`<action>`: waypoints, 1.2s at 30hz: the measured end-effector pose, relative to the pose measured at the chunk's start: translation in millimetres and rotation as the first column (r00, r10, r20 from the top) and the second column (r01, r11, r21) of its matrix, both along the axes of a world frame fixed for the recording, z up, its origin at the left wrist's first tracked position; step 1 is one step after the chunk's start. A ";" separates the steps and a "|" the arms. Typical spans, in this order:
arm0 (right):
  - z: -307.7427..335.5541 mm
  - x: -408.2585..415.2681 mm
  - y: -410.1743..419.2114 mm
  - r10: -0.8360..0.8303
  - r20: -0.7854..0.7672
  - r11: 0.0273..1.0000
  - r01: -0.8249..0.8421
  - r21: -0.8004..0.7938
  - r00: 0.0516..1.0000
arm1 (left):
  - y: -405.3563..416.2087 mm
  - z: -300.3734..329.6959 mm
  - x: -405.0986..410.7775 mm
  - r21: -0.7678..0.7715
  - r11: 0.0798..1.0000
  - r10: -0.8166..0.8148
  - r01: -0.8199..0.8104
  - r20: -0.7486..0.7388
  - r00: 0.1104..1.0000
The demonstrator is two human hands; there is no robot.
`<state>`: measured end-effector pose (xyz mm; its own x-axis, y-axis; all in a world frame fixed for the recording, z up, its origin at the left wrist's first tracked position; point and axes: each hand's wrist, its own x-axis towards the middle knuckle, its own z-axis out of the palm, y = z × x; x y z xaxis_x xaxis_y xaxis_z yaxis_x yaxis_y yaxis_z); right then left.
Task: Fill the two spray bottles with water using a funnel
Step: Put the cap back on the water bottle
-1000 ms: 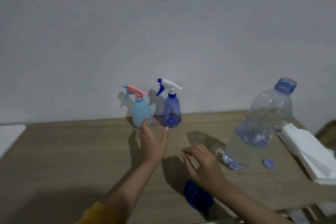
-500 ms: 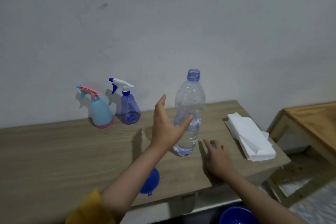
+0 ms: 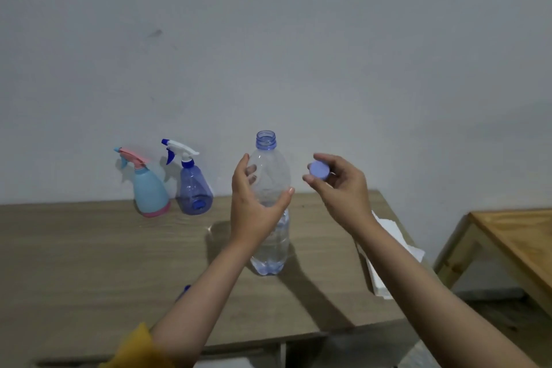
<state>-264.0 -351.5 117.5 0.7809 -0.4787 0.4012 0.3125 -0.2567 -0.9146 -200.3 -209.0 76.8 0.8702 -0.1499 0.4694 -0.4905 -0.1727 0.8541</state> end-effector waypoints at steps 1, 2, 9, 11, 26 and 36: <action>17.8 1.8 1.9 0.028 0.066 1.000 -0.028 0.010 0.997 | -0.7 -0.4 0.2 -0.007 1.000 0.005 -0.005 -0.003 1.000; 32.5 5.1 4.7 0.056 0.113 0.998 -0.056 -0.002 0.992 | -1.1 -0.5 0.2 -0.015 1.000 0.009 -0.009 -0.005 1.000; 67.0 46.3 29.7 0.222 -0.003 0.941 -0.215 -0.262 0.975 | -4.7 2.4 -1.5 -0.024 0.998 0.054 -0.054 -0.007 0.999; 62.8 50.9 32.9 0.261 -0.062 0.917 -0.268 -0.297 0.963 | -4.7 3.1 -1.8 -0.017 0.998 0.056 -0.056 -0.007 0.998; 57.0 52.9 40.5 0.299 0.027 0.952 -0.300 0.058 0.954 | -9.2 0.6 0.7 -0.010 0.996 0.091 -0.091 0.002 0.996; 46.1 54.0 59.0 0.226 0.131 0.971 -0.233 0.046 0.965 | -2.1 -6.4 7.9 -0.033 0.994 0.101 -0.100 0.026 0.995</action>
<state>-210.0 -292.4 163.7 0.8185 -0.3186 0.4780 0.4688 -0.1104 -0.8764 -192.4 -211.0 70.3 0.8667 -0.0469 0.4967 -0.4956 -0.1950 0.8464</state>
